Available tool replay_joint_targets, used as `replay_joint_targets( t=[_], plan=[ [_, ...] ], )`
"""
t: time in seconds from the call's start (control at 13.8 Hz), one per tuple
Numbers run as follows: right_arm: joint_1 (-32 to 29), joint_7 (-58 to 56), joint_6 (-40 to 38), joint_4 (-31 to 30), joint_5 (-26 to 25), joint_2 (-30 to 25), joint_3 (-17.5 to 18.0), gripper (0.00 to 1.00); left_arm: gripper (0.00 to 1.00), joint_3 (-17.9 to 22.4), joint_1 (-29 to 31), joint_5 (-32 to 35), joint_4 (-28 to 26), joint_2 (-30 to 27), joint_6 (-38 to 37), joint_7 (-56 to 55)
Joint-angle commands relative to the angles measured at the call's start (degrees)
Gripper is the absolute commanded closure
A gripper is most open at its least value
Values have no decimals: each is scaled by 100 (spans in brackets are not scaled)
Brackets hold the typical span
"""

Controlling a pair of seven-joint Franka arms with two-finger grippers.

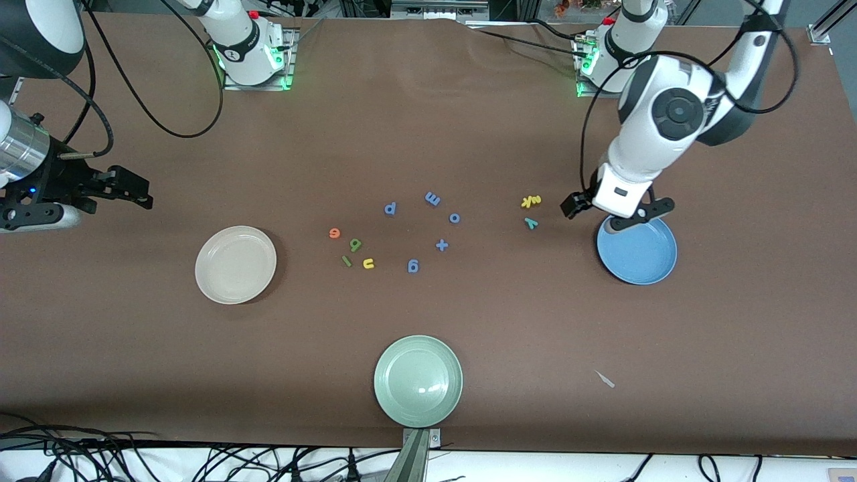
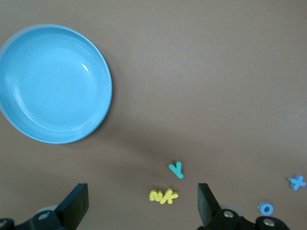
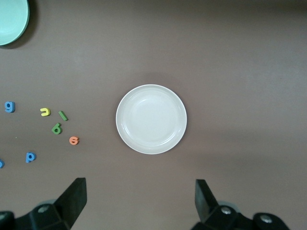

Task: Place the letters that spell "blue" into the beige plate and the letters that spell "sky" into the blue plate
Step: 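Move the left gripper toward the letters while the right gripper follows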

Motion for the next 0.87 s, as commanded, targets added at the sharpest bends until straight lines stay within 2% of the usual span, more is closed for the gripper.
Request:
replay_joint_targets(
  t=[0.0, 0.14, 0.29, 0.51, 0.58, 0.8],
  plan=[
    [-49, -81, 51, -132, 21, -46, -6, 0, 0, -158, -1, -76, -462, -143, 498, -528],
    [12, -64, 34, -123, -32, 287, 11, 0, 0, -317, -1, -76, -612, 40, 920, -943],
    [56, -72, -10, -158, -59, 524, 29, 0, 0, -457, -10, -68, -612, 312, 991, -1275],
    [283, -161, 50, -202, -32, 675, 143, 0, 0, -546, -89, 291, -525, 743, 1387, -2539],
    [546, -13, 94, -211, -23, 728, 161, 0, 1, -546, -97, 458, -515, 849, 1405, -2787],
    [1082, 1505, 664, -438, 135, 939, 187, 0, 2, -537, -229, 792, -515, 1349, 1843, -3377]
  ],
)
